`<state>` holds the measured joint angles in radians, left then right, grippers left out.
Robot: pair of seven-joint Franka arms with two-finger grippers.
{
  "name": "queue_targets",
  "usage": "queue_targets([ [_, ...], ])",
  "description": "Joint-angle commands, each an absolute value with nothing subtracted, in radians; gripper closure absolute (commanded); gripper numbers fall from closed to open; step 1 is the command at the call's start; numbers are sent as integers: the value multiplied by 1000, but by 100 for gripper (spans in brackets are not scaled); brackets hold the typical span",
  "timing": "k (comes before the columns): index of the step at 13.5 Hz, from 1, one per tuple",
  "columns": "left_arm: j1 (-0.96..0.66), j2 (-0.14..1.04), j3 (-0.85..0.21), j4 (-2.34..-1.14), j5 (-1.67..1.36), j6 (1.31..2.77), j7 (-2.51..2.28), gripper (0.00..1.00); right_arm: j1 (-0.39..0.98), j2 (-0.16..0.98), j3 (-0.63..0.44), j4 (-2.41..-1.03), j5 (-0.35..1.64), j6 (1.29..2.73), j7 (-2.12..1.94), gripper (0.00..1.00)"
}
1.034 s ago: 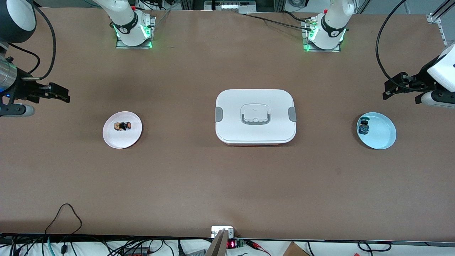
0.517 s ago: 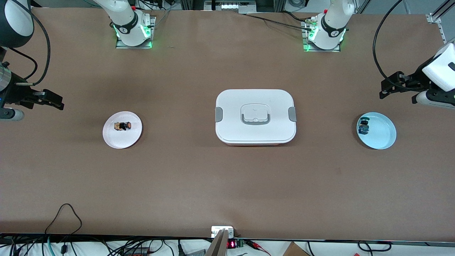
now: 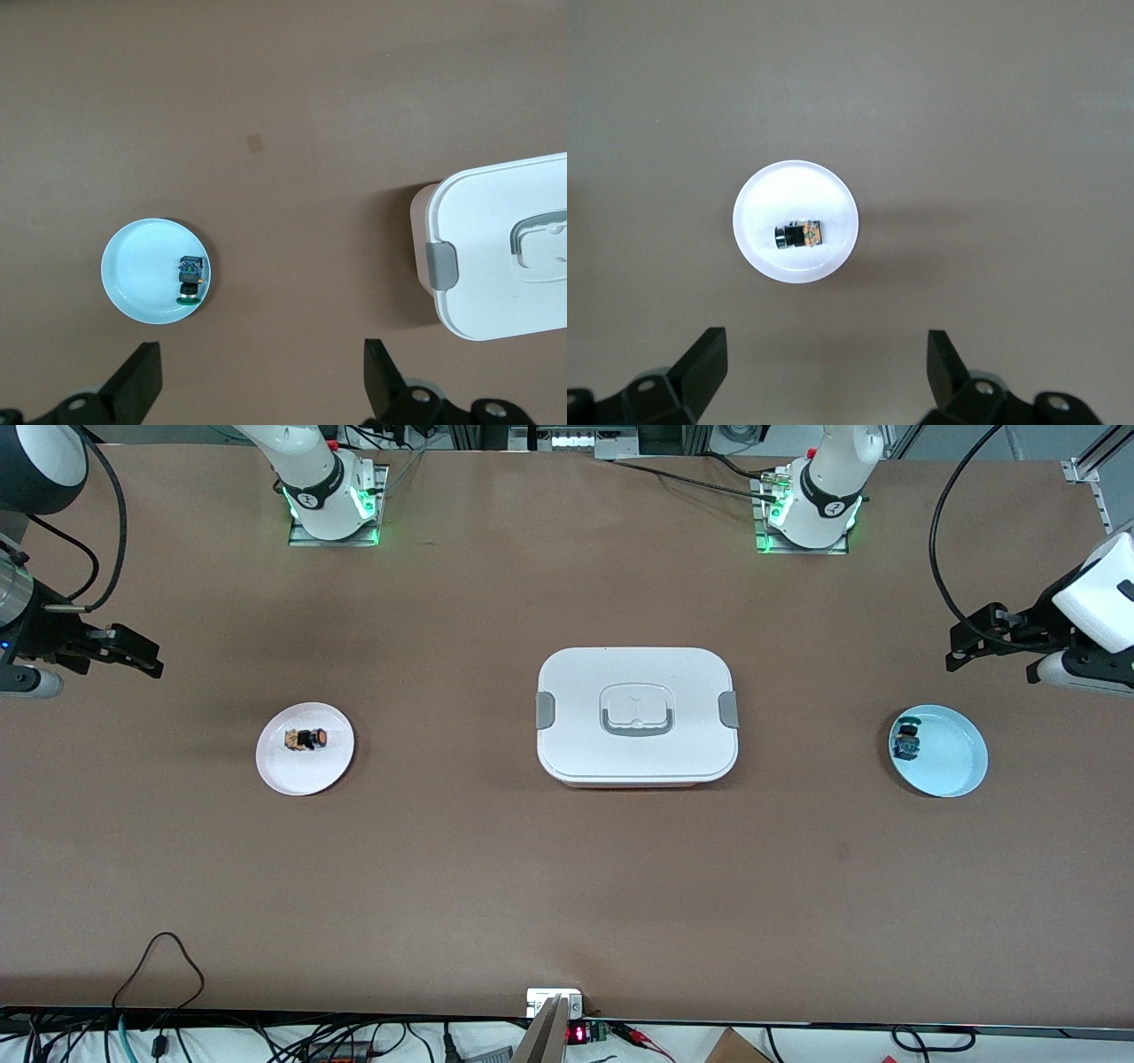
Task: Transfer orange switch to right arm and place
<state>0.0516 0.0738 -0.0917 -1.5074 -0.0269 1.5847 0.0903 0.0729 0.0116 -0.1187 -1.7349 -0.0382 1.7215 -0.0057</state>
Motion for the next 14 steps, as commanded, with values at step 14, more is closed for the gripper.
queue_targets([
  [14,51,80,-92,-1477,-18,1557,101,0,61,37,-103,-1667,-41,1671,40,0],
])
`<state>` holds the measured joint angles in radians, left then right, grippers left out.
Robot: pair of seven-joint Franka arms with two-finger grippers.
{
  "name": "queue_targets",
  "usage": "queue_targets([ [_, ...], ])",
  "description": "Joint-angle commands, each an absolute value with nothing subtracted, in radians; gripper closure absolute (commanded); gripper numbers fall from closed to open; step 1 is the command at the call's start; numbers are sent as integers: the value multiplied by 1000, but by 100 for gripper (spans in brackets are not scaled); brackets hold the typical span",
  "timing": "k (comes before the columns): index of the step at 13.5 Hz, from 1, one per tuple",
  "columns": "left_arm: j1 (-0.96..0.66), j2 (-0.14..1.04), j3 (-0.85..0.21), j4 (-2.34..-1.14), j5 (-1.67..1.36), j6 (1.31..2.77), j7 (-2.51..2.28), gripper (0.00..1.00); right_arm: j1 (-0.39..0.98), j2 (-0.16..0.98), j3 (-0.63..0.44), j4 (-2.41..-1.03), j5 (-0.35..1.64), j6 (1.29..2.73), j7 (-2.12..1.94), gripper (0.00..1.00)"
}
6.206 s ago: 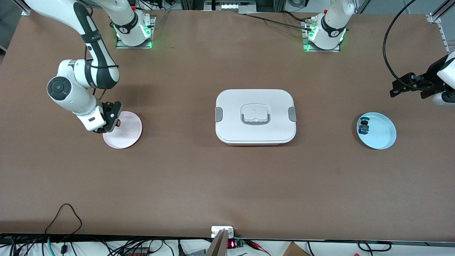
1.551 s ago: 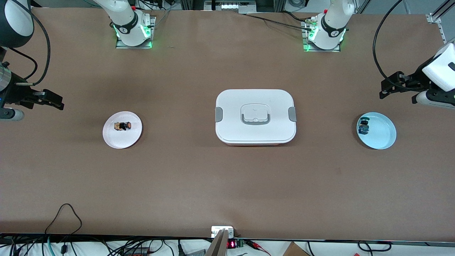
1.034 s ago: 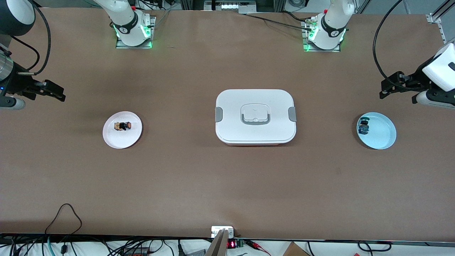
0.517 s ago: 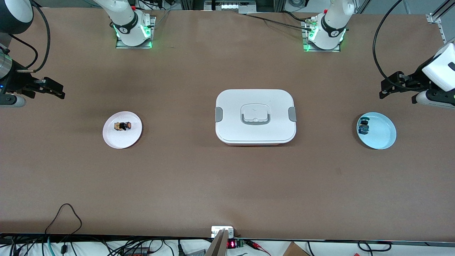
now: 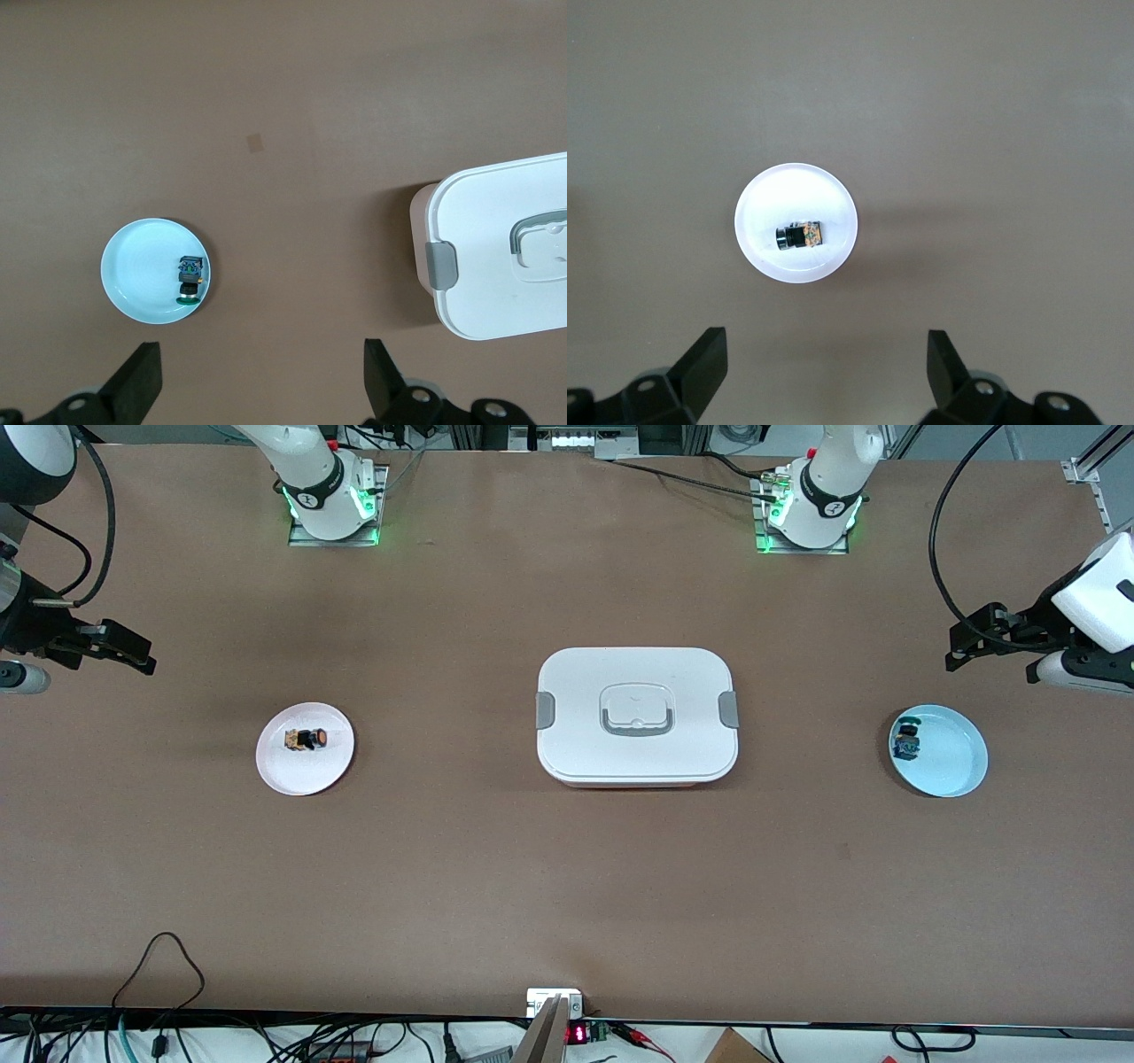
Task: Transfer orange switch to right arm and place
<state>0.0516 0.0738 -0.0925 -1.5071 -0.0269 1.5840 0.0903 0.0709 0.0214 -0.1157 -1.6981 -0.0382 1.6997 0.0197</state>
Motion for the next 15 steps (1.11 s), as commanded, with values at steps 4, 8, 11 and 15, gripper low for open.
queue_targets([
  [4,51,80,-92,-1477,-18,1554,101,0,57,31,-112,-1661,-35,1612,-35,0],
  [8,51,80,-91,-1477,-18,1552,101,0,58,28,-112,-1661,-25,1612,-2,0],
  [11,51,80,-92,-1477,-18,1552,101,0,58,28,-112,-1661,-25,1614,-12,0],
  [15,54,80,-87,-1477,-18,1552,101,0,58,26,-113,-1661,-25,1611,-15,0],
])
